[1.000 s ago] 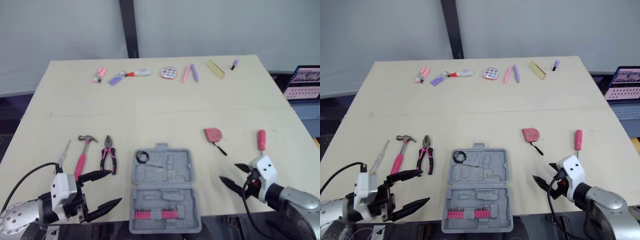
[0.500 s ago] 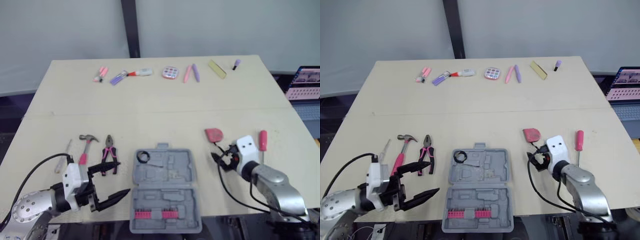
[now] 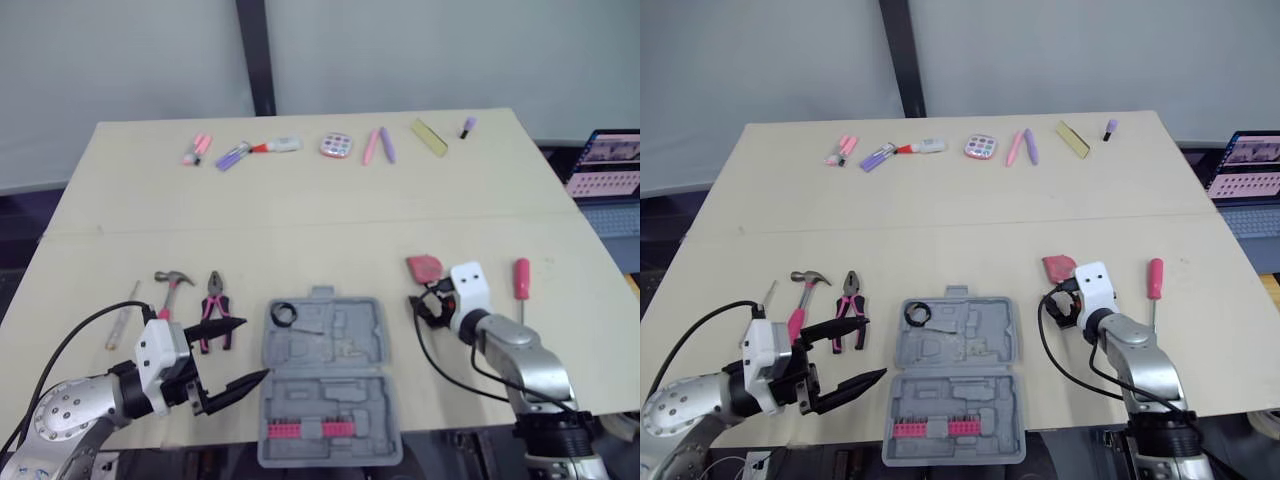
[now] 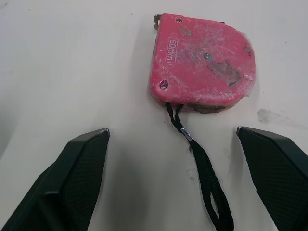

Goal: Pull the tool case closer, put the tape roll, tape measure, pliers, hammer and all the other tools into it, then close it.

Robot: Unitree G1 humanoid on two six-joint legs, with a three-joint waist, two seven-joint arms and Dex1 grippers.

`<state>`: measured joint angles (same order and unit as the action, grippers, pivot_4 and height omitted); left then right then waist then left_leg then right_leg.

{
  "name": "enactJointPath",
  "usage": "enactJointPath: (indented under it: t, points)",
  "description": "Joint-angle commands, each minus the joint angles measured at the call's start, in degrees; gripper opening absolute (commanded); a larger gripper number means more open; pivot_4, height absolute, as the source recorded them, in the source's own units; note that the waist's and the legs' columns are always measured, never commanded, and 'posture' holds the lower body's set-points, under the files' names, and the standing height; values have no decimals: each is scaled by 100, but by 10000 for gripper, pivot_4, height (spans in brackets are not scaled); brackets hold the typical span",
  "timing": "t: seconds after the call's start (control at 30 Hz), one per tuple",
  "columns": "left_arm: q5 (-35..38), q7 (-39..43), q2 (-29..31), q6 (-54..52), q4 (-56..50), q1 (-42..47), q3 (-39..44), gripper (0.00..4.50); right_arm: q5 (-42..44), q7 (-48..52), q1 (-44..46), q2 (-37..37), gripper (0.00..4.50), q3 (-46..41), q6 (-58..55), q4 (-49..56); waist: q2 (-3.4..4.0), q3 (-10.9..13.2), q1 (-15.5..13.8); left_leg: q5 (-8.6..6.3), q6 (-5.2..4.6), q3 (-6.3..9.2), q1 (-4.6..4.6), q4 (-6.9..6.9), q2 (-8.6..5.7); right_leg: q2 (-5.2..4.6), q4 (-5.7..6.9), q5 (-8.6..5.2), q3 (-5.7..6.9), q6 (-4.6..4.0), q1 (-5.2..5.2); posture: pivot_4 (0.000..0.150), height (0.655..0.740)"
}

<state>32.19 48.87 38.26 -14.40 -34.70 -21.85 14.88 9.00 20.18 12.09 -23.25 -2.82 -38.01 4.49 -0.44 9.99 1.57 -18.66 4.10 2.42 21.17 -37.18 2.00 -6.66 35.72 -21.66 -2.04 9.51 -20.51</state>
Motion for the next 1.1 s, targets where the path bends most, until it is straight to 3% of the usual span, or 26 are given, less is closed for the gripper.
enactJointPath:
  t: [0.03, 0.27, 0.3, 0.4, 0.6, 0.87, 1.1]
  points:
    - [-9, -7, -4, 89, -218, -157, 165, 45000, -71, -57, 19, 1, 44864, 27, -88, -84, 1, -1, 5, 0, 0, 0, 0, 1, 0, 0, 0, 0, 0, 0, 0, 1500, 7400]
    - [-71, 5, -64, 225, -206, -323, 202, 45000, -49, -50, 117, 22, 44864, 40, -225, -215, -1, -3, 7, 0, 0, 0, -1, 2, 0, 0, -1, -1, 0, -1, 0, 1500, 7400]
    - [-89, 14, -83, 263, -194, -361, 201, 45000, -44, -44, 117, 20, 42470, 33, -228, -216, -1, -3, 7, 0, 0, 0, -1, 2, 0, 0, -1, -1, 0, -1, 0, 1500, 7400]
    - [-138, 33, -128, 362, -156, -442, 182, 45000, -29, -46, 130, 23, 31636, 5, -255, -235, -1, -3, 7, 0, 0, 0, -1, 2, 0, 0, -1, -1, 0, -1, 0, 1500, 7400]
    - [-204, 37, -177, 465, -105, -486, 118, 45000, -24, -43, 143, 13, 1362, -31, -386, -244, -7, -6, -23, -1, -1, 1, 0, -3, -1, -2, -3, 0, 0, -1, 4, 1500, 7400]
    - [-164, 45, -139, 378, -174, -493, 84, 45000, 16, -30, -58, -35, 613, -98, -609, -3, -7, -7, -22, -1, -1, 2, 0, 0, -1, -2, -4, 0, 0, -1, 4, 1500, 7400]
    - [-77, 203, -51, 263, -189, -487, 79, 45000, 307, 102, -875, -208, 613, -211, -1230, 991, -8, -8, -41, -1, -2, 3, 2, 2, -1, -1, -8, -1, 1, -1, 5, 1500, 7400]
